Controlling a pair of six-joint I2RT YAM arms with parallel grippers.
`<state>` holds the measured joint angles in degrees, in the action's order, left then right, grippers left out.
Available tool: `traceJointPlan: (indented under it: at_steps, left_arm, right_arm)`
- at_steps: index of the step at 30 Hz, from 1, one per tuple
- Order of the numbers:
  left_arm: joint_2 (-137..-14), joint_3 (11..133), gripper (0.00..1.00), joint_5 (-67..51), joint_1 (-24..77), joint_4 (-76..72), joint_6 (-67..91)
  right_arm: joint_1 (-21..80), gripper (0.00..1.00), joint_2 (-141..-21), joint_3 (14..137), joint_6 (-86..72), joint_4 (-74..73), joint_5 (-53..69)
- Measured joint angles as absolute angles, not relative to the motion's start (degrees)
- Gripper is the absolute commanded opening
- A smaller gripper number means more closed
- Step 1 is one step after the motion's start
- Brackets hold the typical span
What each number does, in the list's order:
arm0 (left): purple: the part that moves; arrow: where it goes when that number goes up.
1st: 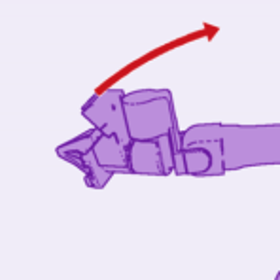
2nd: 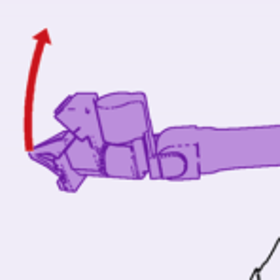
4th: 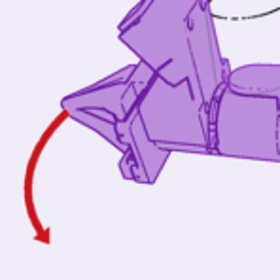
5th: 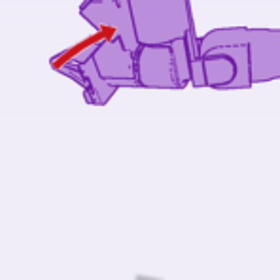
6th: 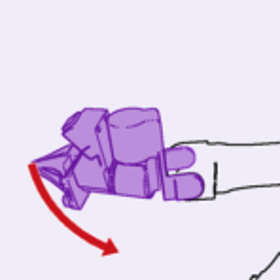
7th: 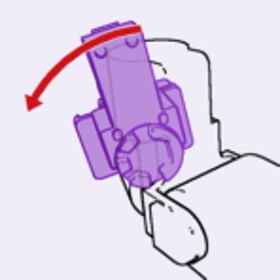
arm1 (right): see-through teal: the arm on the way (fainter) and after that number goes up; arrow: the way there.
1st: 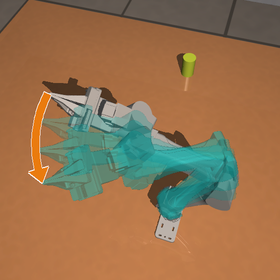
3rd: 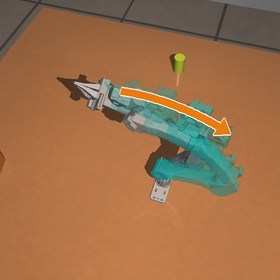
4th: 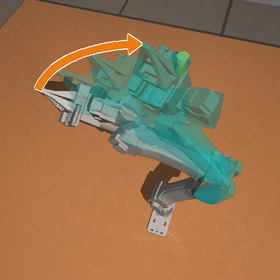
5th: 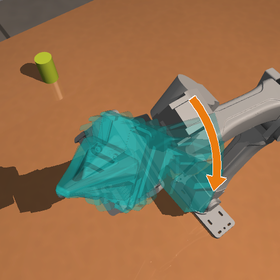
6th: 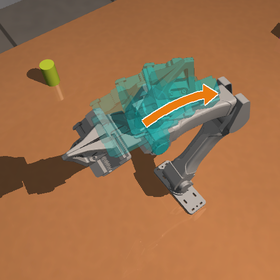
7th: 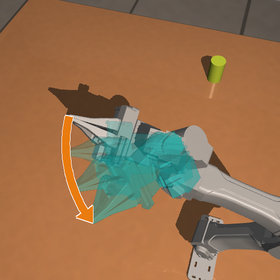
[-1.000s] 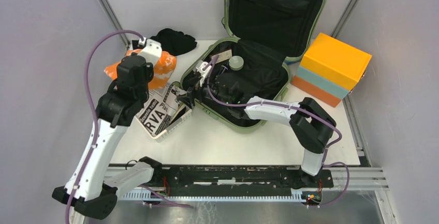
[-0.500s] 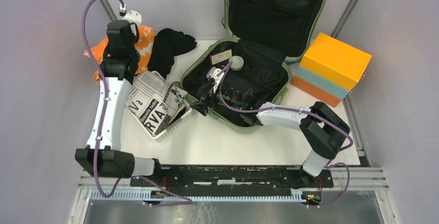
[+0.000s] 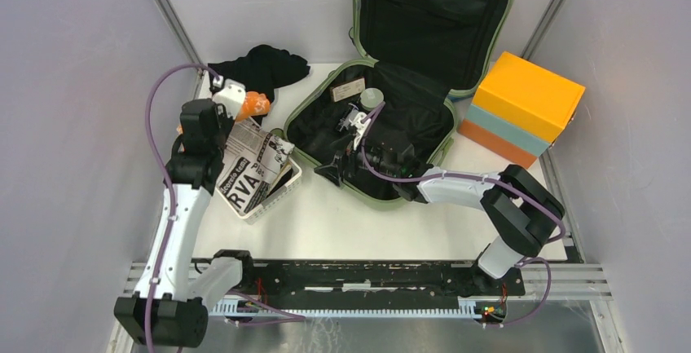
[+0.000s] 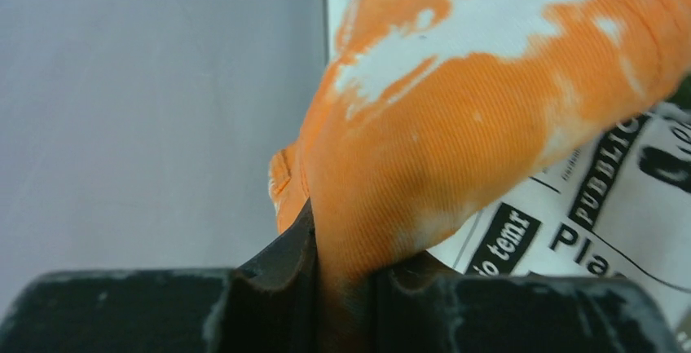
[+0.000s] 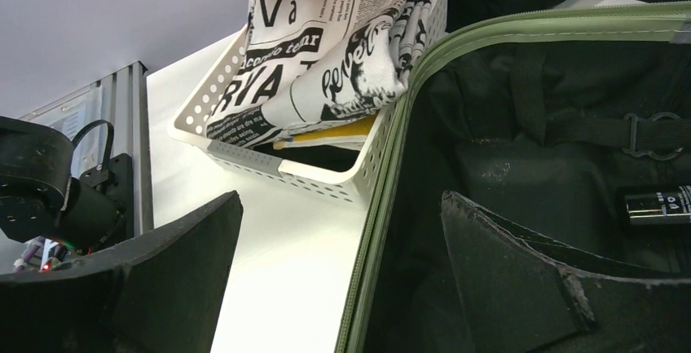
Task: Open, take out, and arrange the luggage
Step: Place the clothes in the bin.
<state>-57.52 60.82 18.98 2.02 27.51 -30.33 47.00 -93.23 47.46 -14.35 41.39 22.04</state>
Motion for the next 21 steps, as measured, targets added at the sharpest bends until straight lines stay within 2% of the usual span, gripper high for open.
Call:
traceJointPlan:
  at_steps: [11,21]
  left_arm:
    - [-48.1,53.6,0.02,8.5,3.4,31.7,-29.9]
    - [-46.9,49.3,0.03,7.0,5.8,33.3,-29.7]
  right_arm:
    - [46.4,0.98,-90.8,45.5,-14.8,42.6,22.9]
    - [46.0,0.98,-89.7,43.9,-14.8,42.9,23.4]
